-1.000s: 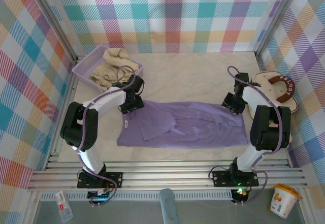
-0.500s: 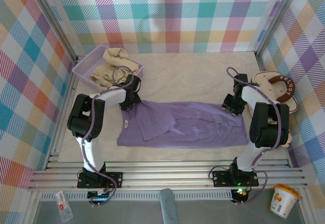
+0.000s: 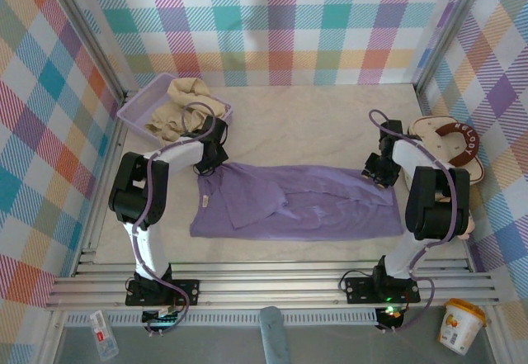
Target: Fold and stack the mixed laundry pile
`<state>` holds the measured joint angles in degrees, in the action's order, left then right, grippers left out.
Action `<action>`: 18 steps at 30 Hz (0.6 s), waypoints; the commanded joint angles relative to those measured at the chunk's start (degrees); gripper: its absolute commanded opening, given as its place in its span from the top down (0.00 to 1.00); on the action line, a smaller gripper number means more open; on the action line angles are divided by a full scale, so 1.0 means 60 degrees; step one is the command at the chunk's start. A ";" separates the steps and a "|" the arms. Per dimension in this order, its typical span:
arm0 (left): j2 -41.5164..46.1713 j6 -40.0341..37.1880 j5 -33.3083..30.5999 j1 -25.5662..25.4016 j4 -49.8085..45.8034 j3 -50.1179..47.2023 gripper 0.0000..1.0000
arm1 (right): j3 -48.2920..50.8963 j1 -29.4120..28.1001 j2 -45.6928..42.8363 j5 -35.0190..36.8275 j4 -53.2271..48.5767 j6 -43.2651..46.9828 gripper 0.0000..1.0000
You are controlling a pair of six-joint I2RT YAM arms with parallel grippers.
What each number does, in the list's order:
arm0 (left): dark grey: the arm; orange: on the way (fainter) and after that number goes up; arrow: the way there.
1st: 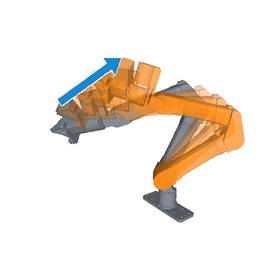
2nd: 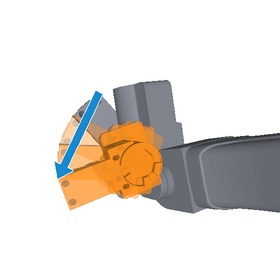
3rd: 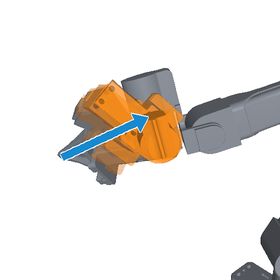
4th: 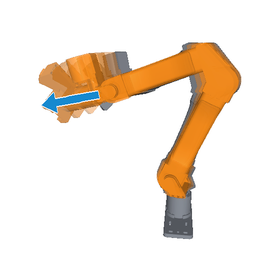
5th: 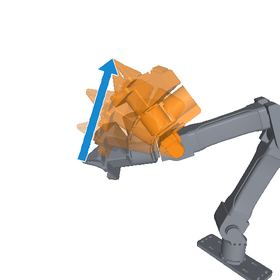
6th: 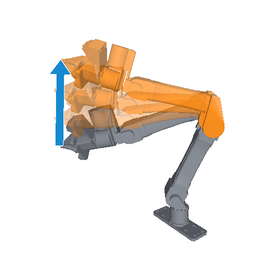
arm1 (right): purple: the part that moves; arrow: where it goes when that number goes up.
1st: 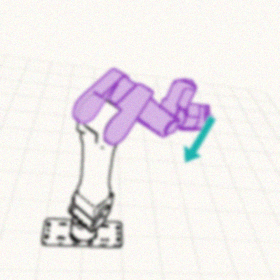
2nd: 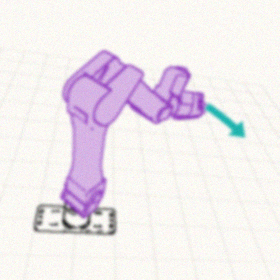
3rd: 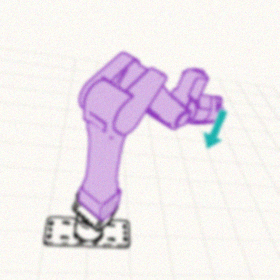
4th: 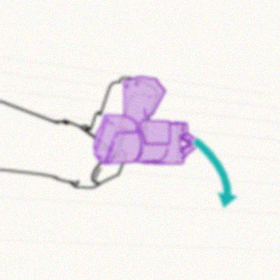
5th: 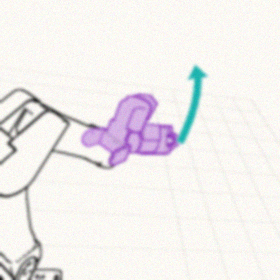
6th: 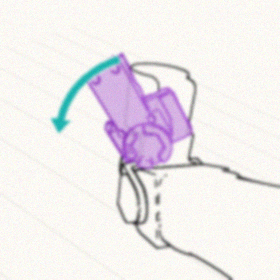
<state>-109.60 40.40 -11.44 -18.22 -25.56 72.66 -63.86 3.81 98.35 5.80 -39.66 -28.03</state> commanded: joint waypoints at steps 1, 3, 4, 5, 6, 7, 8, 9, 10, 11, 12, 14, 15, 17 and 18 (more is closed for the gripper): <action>0.0278 -0.0004 -0.0064 0.0122 -0.0557 0.0150 1.00 | 0.0066 0.0012 0.0123 0.0262 -0.0181 -0.0265 0.58; 0.0490 0.0123 -0.0115 0.0201 -0.0849 0.0166 1.00 | 0.0043 0.0009 0.0234 0.0397 -0.0241 -0.0334 0.59; 0.0614 0.0270 -0.0031 0.0292 -0.0985 0.0163 1.00 | 0.0026 0.0019 0.0320 0.0505 -0.0296 -0.0385 0.59; 0.0715 0.0471 0.0133 0.0390 -0.1045 0.0139 1.00 | 0.0022 0.0030 0.0421 0.0554 -0.0331 -0.0423 0.60; 0.0811 0.0726 0.0474 0.0590 -0.1041 0.0071 1.00 | 0.0022 0.0029 0.0530 0.0606 -0.0325 -0.0443 0.60; 0.0901 0.0977 0.0935 0.0780 -0.0897 -0.0062 1.00 | 0.0023 0.0034 0.0657 0.0669 -0.0304 -0.0480 0.61; 0.0961 0.1253 0.1431 0.1014 -0.0731 -0.0198 1.00 | -0.0002 0.0027 0.0798 0.0736 -0.0327 -0.0488 0.61; 0.0981 0.1440 0.1796 0.1189 -0.0591 -0.0289 1.00 | -0.0046 0.0036 0.0913 0.0796 -0.0329 -0.0502 0.61; 0.0998 0.1578 0.2104 0.1370 -0.0499 -0.0367 1.00 | -0.0105 0.0038 0.1026 0.0859 -0.0370 -0.0502 0.61; 0.1022 0.1594 0.2296 0.1529 -0.0420 -0.0413 1.00 | -0.0171 0.0024 0.1103 0.0917 -0.0349 -0.0491 0.61; 0.1021 0.1478 0.2372 0.1626 -0.0384 -0.0401 1.00 | -0.0217 0.0033 0.1130 0.0962 -0.0334 -0.0444 0.61; 0.0976 0.0872 0.2208 0.1674 -0.0717 -0.0043 0.98 | -0.0346 0.0029 0.1176 0.1041 -0.0293 -0.0306 0.61; 0.0919 0.0627 0.2193 0.1661 -0.0932 0.0184 0.91 | -0.0418 0.0032 0.1173 0.1054 -0.0291 -0.0224 0.60; 0.0801 0.0071 0.2326 0.1619 -0.1274 0.0537 0.60 | -0.0597 0.0034 0.1126 0.1019 -0.0333 -0.0043 0.60; 0.0793 -0.0098 0.2370 0.1575 -0.1391 0.0614 0.52 | -0.0634 0.0032 0.1089 0.0986 -0.0340 0.0020 0.60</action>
<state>-104.92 44.03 1.19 -8.56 -30.65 73.28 -66.06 3.77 104.33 10.28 -40.53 -29.26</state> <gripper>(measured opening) 0.421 0.400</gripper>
